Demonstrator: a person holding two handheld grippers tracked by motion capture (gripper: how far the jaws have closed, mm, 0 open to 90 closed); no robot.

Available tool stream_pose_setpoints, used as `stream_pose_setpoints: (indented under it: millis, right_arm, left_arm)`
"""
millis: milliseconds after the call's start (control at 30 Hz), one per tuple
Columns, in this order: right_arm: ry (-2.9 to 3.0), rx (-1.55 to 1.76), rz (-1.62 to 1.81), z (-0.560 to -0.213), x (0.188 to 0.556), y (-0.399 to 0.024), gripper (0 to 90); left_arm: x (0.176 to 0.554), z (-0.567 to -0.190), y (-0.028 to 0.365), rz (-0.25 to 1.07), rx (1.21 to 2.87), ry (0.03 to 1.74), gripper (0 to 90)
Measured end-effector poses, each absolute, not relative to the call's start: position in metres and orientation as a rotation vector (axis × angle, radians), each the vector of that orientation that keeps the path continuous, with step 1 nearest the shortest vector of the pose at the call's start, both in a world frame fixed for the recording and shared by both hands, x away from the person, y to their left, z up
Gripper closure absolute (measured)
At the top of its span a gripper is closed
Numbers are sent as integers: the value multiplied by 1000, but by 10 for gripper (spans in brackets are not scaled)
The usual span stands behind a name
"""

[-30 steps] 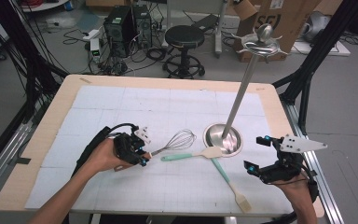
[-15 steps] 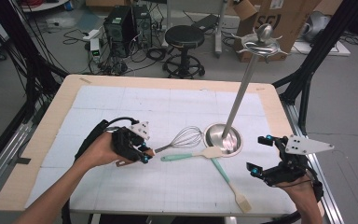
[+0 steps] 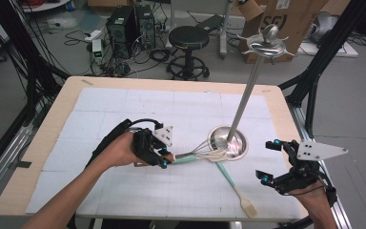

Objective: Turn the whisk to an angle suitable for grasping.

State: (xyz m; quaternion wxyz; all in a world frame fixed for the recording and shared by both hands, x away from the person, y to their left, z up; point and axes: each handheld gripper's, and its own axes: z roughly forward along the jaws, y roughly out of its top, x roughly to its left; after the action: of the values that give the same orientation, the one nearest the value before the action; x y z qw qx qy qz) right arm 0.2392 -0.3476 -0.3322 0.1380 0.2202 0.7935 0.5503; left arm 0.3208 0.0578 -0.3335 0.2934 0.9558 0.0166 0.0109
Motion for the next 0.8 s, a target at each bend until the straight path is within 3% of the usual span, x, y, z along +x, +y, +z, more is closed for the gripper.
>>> stream_pose_setpoints:
  millis: [800]
  right_arm:
    - [2314, 632, 1574, -333, 240, -347, 2]
  left_arm:
    - [330, -379, -11, -91, 2545, -133, 710]
